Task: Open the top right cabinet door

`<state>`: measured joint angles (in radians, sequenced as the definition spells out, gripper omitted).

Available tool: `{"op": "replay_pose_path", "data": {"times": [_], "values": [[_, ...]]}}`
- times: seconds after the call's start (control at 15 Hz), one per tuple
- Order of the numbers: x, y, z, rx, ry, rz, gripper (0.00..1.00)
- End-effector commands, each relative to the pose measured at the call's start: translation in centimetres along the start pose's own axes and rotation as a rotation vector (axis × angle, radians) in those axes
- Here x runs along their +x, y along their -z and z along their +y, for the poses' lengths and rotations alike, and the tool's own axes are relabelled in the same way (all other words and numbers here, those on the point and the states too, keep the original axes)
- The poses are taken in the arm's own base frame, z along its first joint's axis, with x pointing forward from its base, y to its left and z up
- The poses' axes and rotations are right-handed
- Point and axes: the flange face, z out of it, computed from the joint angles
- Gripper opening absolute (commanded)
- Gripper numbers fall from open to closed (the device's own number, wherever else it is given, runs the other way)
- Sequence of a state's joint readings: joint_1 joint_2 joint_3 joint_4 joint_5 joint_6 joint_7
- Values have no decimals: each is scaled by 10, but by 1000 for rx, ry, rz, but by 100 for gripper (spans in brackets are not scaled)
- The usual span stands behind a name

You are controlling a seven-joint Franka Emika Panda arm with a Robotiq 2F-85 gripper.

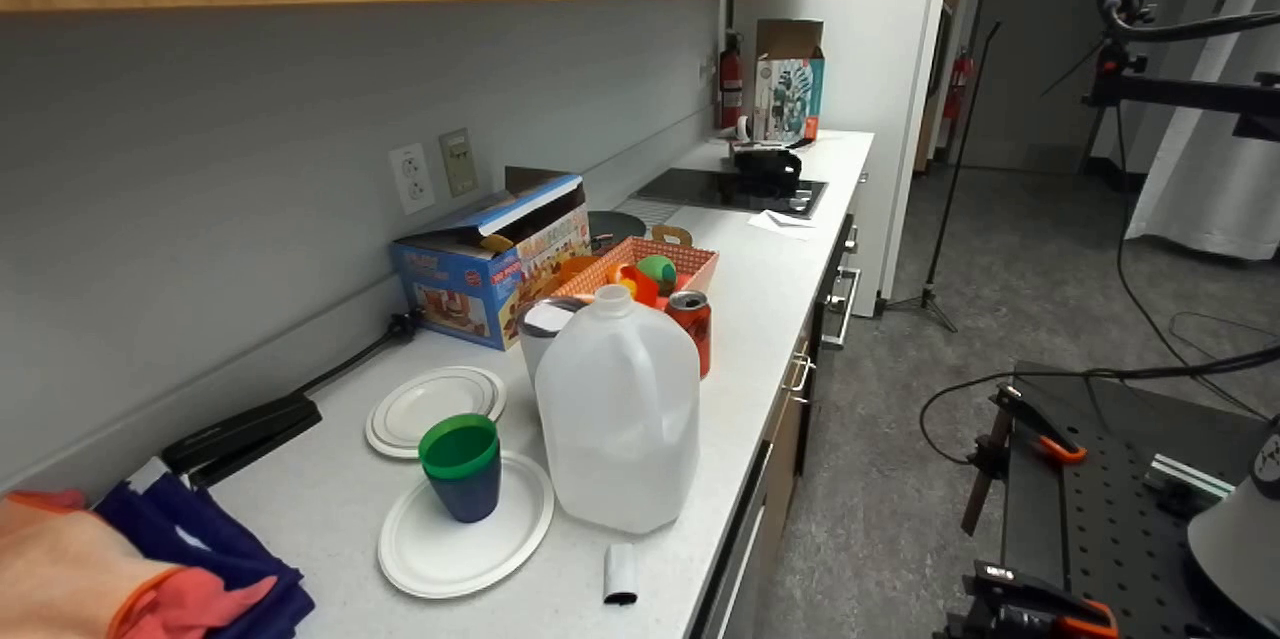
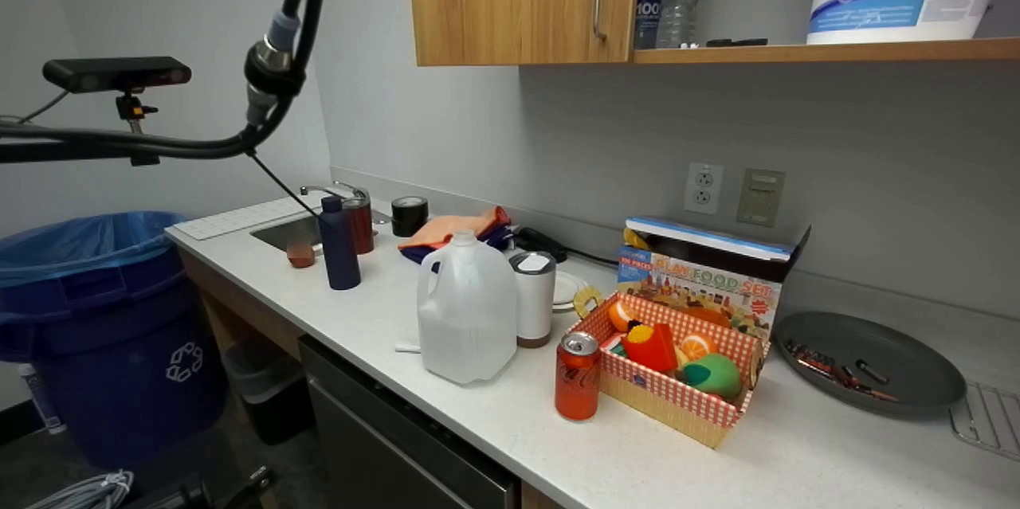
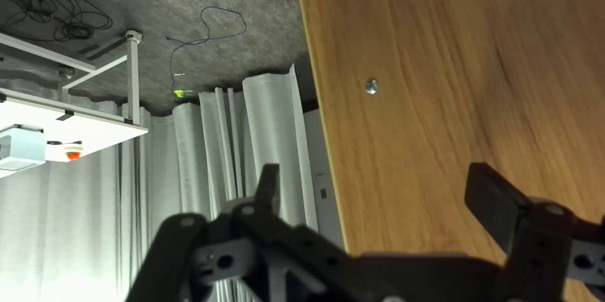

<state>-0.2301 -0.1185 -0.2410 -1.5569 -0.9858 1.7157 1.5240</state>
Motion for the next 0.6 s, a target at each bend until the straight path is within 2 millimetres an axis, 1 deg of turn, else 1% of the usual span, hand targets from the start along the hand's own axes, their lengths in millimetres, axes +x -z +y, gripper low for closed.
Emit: {"op": "replay_pose_path", "data": {"times": [0.0, 0.27, 0.53], "values": [[31, 10, 19, -6, 69, -77, 100], [55, 18, 41, -5, 132, -150, 100], [70, 23, 59, -33, 177, -205, 100]]}}
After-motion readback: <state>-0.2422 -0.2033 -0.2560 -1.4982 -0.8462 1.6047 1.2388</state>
